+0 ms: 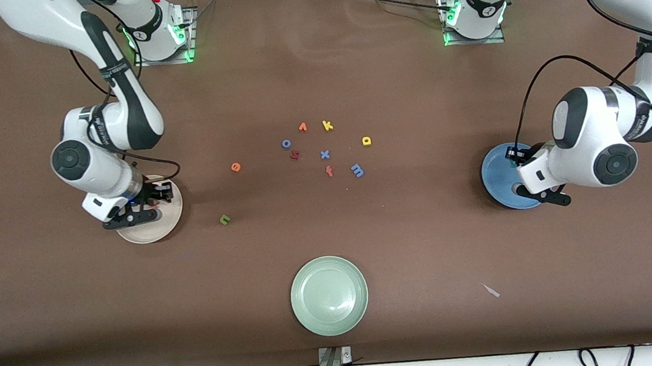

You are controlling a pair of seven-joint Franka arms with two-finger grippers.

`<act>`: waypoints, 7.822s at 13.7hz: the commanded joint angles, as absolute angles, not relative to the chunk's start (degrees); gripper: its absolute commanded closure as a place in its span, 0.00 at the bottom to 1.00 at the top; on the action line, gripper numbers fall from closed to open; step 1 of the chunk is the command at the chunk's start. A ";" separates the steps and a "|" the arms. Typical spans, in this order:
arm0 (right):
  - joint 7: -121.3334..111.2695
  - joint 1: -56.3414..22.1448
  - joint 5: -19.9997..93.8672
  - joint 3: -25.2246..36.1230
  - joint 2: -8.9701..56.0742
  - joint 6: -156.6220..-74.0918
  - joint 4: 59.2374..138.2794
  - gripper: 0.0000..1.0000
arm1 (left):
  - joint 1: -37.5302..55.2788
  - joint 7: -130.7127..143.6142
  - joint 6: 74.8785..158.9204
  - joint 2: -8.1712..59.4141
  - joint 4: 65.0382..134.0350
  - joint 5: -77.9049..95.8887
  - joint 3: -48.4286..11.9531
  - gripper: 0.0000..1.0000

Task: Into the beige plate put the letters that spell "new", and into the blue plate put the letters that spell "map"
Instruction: 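Lower the teal letter onto the blue plate with the left gripper, then grasp the green U with the right gripper while the left grasps yellow letter, then lift the green U with the right gripper while the left lifts yellow letter, then drop the yellow letter on the blue plate while the right gripper drops U, then reach the left gripper to the blue E while the right reaches orange letter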

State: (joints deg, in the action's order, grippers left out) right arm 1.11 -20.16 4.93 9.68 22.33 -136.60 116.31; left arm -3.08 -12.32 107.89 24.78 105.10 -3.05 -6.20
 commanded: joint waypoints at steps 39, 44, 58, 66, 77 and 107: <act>16.61 -24.35 6.15 7.47 36.48 -134.65 98.53 0.80 | 13.01 58.27 144.14 34.28 116.81 -18.11 -28.92 0.14; 24.43 -27.06 6.41 6.86 37.09 -135.70 98.00 0.48 | 13.44 58.27 140.90 34.19 116.81 -18.28 -29.00 0.29; 23.99 -27.86 6.42 6.86 38.50 -141.42 102.39 0.44 | 14.15 58.10 139.92 34.45 116.46 -19.33 -28.65 0.69; 23.99 -27.86 6.42 6.94 37.79 -141.50 104.59 0.50 | 12.66 55.99 133.01 33.93 112.96 -19.87 -28.65 0.84; 19.70 -27.25 6.33 7.64 35.08 -137.49 103.28 0.81 | -4.19 18.07 101.98 33.49 98.45 -15.20 -28.65 0.85; 22.38 -34.70 12.57 11.07 22.23 -140.96 119.97 0.36 | 5.88 77.92 132.08 39.55 100.46 -12.92 -33.05 0.00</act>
State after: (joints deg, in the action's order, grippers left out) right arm 17.68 -31.50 11.66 10.85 21.39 -138.11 119.07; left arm 3.60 71.18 129.42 39.11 100.50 -13.32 -33.80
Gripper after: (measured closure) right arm 0.361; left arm 0.000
